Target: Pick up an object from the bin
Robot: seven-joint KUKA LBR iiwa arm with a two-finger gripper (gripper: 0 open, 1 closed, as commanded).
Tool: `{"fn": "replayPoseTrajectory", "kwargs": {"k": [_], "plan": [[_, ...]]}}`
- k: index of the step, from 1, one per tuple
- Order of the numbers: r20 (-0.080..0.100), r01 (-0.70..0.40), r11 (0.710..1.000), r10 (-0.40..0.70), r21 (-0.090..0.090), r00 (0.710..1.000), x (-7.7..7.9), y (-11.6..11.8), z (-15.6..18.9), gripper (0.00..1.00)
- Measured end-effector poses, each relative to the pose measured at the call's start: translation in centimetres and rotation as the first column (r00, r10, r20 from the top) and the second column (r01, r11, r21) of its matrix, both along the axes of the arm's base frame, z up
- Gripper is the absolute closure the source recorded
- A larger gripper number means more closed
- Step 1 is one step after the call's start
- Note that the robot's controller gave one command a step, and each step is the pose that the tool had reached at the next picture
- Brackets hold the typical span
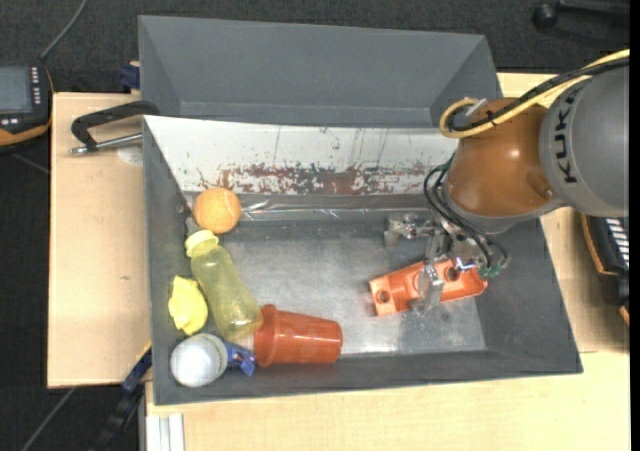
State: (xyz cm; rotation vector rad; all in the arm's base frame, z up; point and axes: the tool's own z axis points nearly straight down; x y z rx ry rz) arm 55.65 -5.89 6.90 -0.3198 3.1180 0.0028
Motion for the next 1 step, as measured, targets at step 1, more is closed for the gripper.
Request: {"fn": "replayPoseTrajectory", "kwargs": {"k": [1], "plan": [[0.000, -0.160, 0.987, 0.160, 0.001, 0.987, 0.74, 0.04, 0.24, 1.00]]}}
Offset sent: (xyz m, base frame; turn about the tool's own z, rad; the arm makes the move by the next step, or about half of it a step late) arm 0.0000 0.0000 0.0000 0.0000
